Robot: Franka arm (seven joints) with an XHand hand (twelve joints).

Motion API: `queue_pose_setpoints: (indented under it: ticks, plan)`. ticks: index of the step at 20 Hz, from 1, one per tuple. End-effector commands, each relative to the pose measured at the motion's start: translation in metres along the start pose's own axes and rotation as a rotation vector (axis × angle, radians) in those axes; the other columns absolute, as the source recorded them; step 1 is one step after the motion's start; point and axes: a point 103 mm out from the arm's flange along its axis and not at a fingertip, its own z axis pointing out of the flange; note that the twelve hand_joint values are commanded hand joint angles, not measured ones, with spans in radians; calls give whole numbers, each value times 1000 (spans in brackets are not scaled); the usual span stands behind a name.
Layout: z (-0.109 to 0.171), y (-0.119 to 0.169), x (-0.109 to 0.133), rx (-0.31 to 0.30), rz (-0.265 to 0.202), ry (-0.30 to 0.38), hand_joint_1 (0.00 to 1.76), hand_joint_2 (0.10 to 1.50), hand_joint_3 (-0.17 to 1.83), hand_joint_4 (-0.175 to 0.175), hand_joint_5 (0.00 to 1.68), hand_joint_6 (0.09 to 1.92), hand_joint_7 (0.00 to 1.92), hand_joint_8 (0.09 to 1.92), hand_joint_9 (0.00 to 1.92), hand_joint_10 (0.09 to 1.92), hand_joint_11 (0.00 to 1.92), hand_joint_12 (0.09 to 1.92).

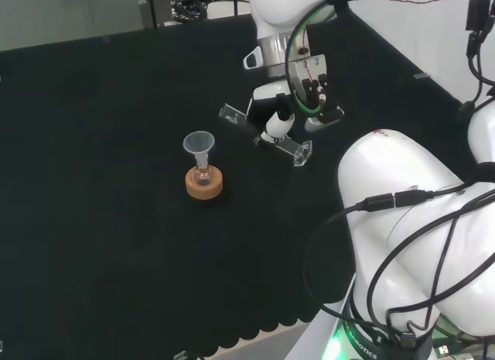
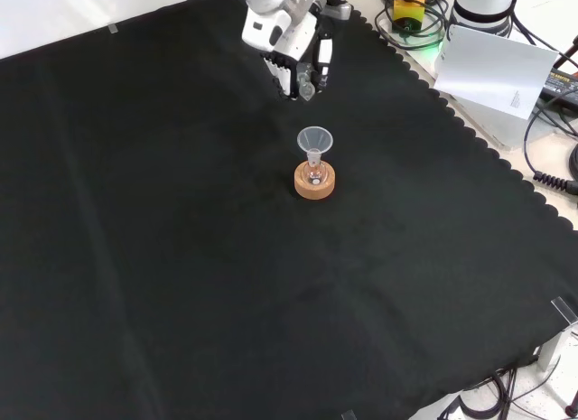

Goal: Pour the water from the graduated cylinder into the round-bottom flask.

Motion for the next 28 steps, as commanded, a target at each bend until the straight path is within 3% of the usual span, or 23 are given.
queue_pose_setpoints:
  ticks: [1, 5, 14, 28]
  plan:
    - [4, 0, 10, 102, 19, -66, 1124, 1152, -5, -133, 922, 1091, 1194, 432, 1441, 87, 1279, 785]
    - [-1, 2, 16, 152, 42, -110, 1125, 1152, -5, -133, 922, 1090, 1196, 431, 1442, 87, 1279, 784]
    - [-12, 2, 23, 193, 133, -213, 1129, 1148, -4, -139, 931, 1077, 1212, 415, 1454, 87, 1286, 777]
    - [-25, 2, 38, 239, 164, -286, 1131, 1145, -4, -141, 934, 1073, 1227, 404, 1464, 87, 1291, 772]
